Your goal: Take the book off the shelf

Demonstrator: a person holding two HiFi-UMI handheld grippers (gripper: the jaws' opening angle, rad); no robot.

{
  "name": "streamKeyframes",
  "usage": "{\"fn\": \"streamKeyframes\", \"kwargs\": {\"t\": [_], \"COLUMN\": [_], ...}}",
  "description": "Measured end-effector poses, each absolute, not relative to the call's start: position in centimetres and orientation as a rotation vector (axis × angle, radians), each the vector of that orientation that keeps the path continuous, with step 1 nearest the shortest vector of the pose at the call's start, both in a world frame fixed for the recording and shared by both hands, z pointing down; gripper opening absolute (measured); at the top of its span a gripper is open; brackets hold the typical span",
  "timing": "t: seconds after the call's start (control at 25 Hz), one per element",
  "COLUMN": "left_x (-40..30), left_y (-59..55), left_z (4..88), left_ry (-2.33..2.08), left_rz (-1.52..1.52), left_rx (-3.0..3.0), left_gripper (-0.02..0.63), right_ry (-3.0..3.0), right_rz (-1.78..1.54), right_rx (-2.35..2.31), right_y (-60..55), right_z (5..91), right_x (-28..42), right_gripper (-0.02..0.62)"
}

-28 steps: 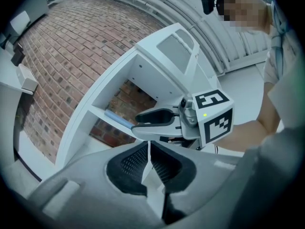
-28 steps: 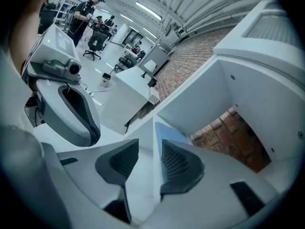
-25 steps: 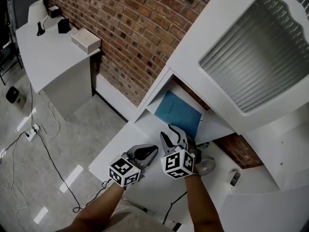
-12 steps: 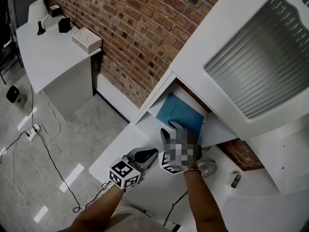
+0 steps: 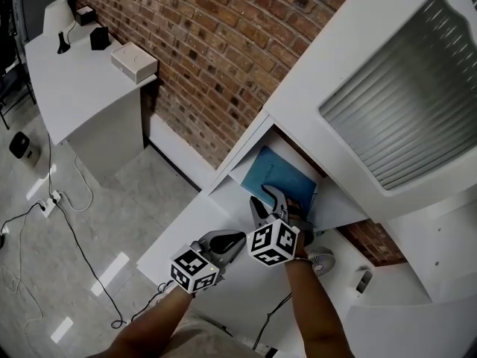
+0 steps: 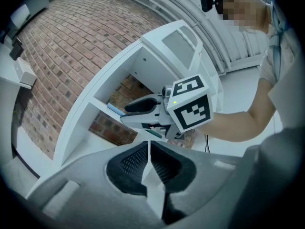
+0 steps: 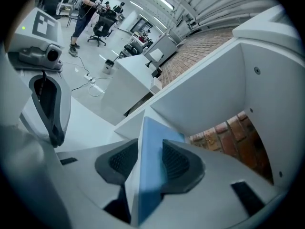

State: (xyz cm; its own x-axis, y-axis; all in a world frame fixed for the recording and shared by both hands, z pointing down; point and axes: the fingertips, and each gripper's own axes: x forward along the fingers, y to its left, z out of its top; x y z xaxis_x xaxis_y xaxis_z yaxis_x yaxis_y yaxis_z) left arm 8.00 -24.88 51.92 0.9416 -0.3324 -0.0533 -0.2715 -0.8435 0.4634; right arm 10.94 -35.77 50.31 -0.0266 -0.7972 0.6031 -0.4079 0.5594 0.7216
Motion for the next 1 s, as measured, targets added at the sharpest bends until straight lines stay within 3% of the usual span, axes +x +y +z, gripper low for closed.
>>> {"fn": "streamKeyframes", "kwargs": {"t": [1.0], "left_x": [7.61], "left_y": [-24.62], "left_z": [52.34], "left_ry": [-0.439], "left_rz": [-0.172], "left_rx": [2.626], "left_gripper": [0.011], "right_ry": [-1.647], "right_rz": [-0.323], "right_rx": [0.995], "right_y": [-35.24], "right_z": [50.38], "right_x": [10.61], "right_gripper": [0.071]}}
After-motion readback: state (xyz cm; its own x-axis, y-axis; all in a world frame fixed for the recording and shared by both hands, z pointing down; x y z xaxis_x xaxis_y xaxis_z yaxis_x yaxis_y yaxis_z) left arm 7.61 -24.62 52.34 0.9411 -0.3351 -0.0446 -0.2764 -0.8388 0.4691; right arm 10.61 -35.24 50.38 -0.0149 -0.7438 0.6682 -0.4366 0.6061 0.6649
